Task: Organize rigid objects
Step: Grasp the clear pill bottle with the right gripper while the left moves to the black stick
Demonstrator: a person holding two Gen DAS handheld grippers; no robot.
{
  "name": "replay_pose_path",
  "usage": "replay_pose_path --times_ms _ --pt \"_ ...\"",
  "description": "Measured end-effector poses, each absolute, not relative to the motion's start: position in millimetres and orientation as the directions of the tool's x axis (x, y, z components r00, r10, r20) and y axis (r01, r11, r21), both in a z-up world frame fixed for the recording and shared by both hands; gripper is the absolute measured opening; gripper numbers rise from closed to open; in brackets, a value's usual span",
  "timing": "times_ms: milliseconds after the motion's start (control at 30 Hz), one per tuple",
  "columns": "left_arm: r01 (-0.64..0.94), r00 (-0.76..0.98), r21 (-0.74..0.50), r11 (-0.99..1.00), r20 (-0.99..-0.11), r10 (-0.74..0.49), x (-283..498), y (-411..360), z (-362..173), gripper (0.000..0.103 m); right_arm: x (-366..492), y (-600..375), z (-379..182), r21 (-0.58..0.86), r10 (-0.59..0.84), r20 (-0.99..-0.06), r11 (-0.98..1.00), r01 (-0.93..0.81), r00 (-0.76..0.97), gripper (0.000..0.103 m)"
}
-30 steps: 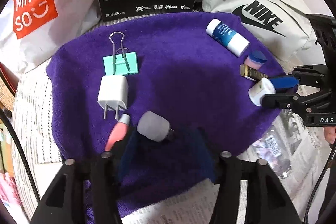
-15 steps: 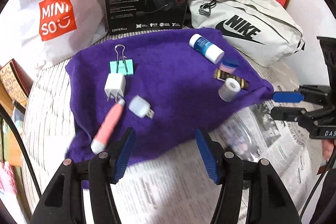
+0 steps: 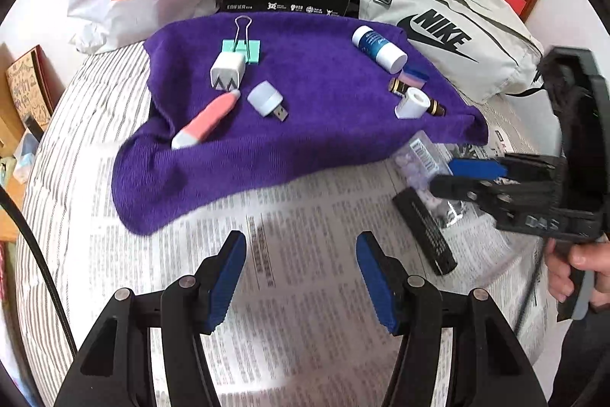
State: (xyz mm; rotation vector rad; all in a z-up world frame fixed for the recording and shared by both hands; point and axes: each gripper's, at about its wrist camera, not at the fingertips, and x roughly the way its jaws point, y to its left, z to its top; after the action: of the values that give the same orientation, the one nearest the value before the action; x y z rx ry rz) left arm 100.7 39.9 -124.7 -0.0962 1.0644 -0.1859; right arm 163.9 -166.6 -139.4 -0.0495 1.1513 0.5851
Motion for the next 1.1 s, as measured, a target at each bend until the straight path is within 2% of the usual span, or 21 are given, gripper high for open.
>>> replay_pose_path --times_ms 333,367,400,767,900,1100 --pt "0.12 0.457 -0.171 0.978 -0.865 -0.207 98.7 28.2 -131.4 0.058 175.5 -142.1 -160.6 0.143 0.314 -0.897 0.873 -0.466 0.312 0.046" --pt "0.126 0.456 -0.168 0.978 -0.866 -0.208 98.7 25.6 -131.4 0.058 175.2 -143.9 -161.2 0.143 0.314 -0.897 0.872 -0.468 0.311 0.041" --pt "0.134 0.456 -0.167 0.977 -0.865 -0.21 99.4 21.7 -130.9 0.058 173.8 -146.4 -161.4 0.135 0.306 -0.9 0.872 -0.471 0.31 0.041" --pt "0.222 0.425 -0.186 0.957 -0.865 -0.267 111.0 -45.4 -129.9 0.058 143.7 -227.2 -158.7 0.078 0.229 -0.915 0.908 -0.411 0.332 0.041" --pt "0.224 0.415 -0.14 0.964 -0.882 -0.225 117.3 -66.6 -138.3 0.058 134.3 -246.8 -163.0 0.112 0.252 -0.906 0.918 -0.38 0.34 0.041" --pt "0.22 0.444 -0.021 0.975 -0.888 -0.119 113.5 -68.1 -149.8 0.059 121.4 -243.0 -166.2 0.049 0.227 -0.883 0.915 -0.401 0.412 0.041"
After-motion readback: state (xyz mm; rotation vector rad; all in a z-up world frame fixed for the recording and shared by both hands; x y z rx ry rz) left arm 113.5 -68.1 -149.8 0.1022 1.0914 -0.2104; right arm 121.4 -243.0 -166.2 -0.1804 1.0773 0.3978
